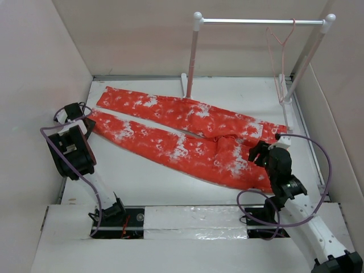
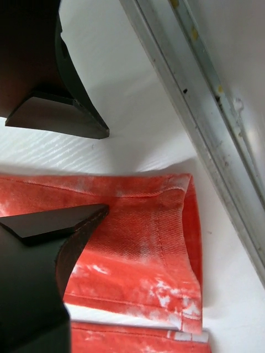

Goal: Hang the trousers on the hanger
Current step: Flatten out the trousers at the center of the board.

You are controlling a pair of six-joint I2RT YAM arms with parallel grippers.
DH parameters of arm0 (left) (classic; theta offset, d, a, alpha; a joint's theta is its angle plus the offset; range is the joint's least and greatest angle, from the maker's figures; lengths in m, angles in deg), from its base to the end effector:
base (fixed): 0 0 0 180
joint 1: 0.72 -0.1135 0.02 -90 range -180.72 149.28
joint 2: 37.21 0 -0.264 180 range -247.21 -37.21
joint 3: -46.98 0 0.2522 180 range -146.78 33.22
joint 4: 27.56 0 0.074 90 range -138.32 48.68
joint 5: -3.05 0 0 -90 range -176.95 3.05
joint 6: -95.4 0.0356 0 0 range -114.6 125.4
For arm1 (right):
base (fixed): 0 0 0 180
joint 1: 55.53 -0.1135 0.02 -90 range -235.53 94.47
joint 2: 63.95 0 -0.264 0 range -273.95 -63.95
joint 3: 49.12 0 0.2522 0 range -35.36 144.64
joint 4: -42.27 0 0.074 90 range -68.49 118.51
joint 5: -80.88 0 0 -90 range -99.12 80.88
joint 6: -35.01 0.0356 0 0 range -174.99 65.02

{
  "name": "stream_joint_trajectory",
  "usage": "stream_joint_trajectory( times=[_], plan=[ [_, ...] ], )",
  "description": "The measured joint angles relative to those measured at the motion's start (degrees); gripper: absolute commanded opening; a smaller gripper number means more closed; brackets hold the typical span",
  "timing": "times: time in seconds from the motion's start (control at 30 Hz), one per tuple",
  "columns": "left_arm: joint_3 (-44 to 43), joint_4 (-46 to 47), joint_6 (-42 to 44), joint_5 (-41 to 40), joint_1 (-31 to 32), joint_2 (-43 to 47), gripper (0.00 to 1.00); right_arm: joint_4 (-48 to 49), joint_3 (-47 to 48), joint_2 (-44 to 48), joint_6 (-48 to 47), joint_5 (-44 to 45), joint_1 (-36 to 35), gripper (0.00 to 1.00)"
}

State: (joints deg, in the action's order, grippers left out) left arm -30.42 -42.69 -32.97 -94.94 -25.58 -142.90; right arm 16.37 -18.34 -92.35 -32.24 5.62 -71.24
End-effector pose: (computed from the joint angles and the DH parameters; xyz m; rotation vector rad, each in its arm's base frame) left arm 0.3543 0.1696 0.1730 -1.2749 1.9381 0.0434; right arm 0.1364 0.0290 0.2063 0.2868 1.9506 0.1841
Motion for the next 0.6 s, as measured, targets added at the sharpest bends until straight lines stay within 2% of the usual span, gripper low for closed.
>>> stream_joint_trajectory(
  times=[0.1, 0.27, 0.43, 0.6],
  plan=[
    [0.66, 1.46, -1.07, 1.16, 0.28, 0.11, 0.46, -1.29, 0.07, 0.11, 1.84, 2.27, 3.69, 0.78],
    [6.32, 5.49, -3.28, 0.31, 2.99, 3.56, 0.47, -1.46, 1.16, -6.56, 2.93, 4.59, 14.27, 0.78],
    [9.11, 5.73, -4.92, -0.37, 5.33, 6.08, 0.48, -0.61, 1.44, -13.25, 2.49, 0.11, 30.69, 0.76],
    [11.54, 5.75, -6.08, -2.4, 5.25, 9.4, 0.51, 1.05, 1.33, -18.84, 2.01, -7.63, 41.44, 0.73]
  ],
)
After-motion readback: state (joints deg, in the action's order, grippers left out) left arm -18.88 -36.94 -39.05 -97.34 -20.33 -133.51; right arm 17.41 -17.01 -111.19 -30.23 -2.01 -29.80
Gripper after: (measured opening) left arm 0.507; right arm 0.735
